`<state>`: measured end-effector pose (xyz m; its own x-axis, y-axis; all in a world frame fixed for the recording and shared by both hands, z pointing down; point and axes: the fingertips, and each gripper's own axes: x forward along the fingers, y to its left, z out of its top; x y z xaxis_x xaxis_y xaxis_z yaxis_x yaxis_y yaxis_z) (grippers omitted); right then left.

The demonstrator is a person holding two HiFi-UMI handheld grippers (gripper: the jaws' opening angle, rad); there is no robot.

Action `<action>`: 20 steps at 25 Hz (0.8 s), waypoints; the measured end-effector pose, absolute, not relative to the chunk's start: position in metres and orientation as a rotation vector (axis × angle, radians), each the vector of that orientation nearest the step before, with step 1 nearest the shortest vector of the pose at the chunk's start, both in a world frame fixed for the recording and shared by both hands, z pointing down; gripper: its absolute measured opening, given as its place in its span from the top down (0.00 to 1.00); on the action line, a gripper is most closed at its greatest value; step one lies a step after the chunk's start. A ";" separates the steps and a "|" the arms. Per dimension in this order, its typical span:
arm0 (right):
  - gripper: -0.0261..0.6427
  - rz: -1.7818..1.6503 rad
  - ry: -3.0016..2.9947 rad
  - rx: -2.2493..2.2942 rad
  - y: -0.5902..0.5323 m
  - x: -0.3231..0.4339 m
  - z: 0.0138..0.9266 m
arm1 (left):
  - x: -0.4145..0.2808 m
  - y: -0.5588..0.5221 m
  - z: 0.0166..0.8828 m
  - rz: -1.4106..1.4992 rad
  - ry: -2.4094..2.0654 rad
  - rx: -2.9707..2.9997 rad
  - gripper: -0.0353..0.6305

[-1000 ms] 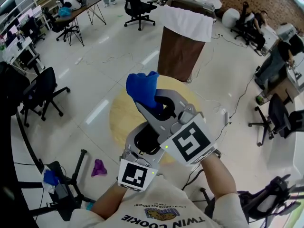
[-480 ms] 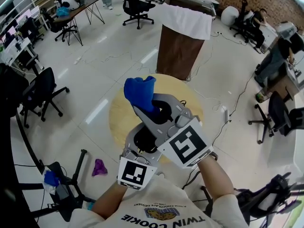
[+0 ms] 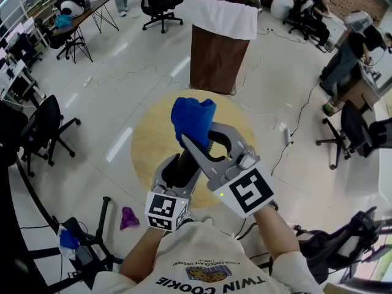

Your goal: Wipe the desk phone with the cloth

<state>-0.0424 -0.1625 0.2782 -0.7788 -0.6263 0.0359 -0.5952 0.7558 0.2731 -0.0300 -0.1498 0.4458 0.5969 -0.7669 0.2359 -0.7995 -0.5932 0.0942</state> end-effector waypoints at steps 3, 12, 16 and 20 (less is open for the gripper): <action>0.87 -0.335 -2.814 1.047 -0.163 -0.024 0.291 | -0.034 -0.161 0.471 0.291 -1.297 2.581 0.54; 0.87 -0.184 -2.786 1.220 -0.158 0.018 0.331 | -0.042 -0.184 0.535 0.366 -1.299 2.442 0.54; 0.87 -0.069 -2.744 1.271 -0.157 0.032 0.359 | -0.048 -0.190 0.566 0.414 -1.305 2.382 0.54; 0.87 0.028 -2.708 1.308 -0.154 0.046 0.385 | -0.053 -0.196 0.599 0.480 -1.306 2.323 0.54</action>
